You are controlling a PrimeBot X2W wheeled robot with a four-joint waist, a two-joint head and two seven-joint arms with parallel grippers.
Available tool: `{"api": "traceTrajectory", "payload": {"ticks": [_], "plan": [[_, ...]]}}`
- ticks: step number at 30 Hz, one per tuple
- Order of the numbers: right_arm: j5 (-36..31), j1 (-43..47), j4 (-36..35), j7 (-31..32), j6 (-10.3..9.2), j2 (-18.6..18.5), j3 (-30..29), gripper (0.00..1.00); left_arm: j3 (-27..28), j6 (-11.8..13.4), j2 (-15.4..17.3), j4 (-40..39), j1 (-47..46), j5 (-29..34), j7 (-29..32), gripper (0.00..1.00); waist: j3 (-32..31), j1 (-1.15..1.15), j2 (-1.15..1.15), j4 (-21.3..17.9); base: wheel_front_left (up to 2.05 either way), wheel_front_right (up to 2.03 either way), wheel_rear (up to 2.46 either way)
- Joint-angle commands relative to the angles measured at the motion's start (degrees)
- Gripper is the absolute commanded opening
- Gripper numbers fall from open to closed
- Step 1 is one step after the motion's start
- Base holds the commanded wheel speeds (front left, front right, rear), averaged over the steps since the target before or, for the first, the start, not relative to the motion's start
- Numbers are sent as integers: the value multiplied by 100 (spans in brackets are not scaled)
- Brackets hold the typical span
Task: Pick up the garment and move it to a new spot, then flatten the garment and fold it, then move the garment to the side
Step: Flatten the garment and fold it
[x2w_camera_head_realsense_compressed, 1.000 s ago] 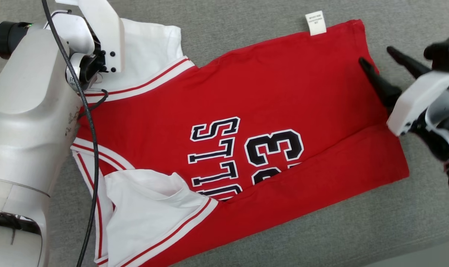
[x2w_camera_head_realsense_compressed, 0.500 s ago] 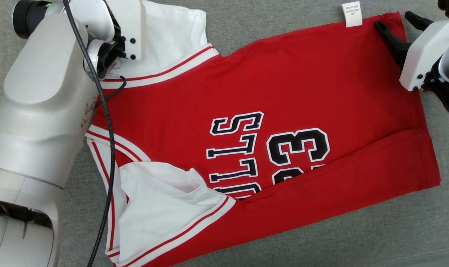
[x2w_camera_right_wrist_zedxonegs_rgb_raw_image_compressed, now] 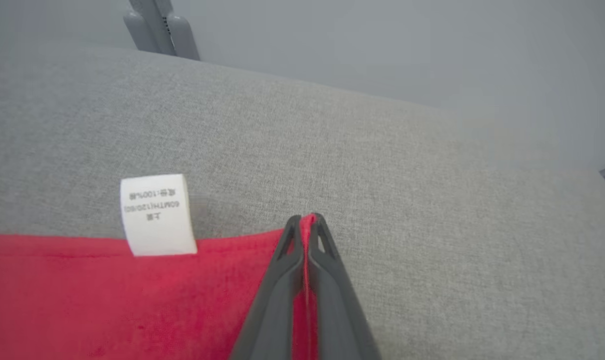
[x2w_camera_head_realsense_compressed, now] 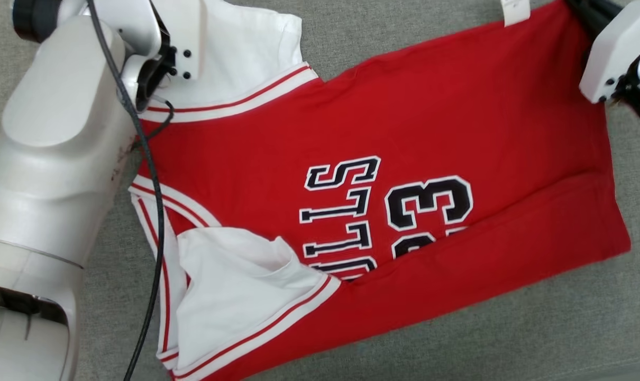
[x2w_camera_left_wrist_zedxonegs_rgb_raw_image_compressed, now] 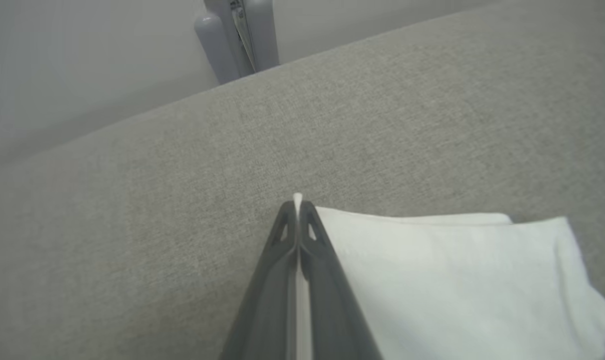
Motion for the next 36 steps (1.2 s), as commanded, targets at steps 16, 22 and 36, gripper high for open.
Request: {"api": "traceTrajectory", "payload": {"ticks": [16,22,36], "plan": [[1051,7,431,-1362,-2,-233,-528,0,99,94,19,-30,-338,289,-2149,0,-200,0,0,303,0,0,0],[1190,690,79,-2239,-2,-800,-122,0,104,18,-28,-619,347,122,-2723,0,-527,0,0,568,0,0,0],[-893,3057,-1555,-2559,-2,-775,-2199,0,-192,970,577,-3674,3209,357,-3272,0,-1109,0,0,861,0,0,0]]}}
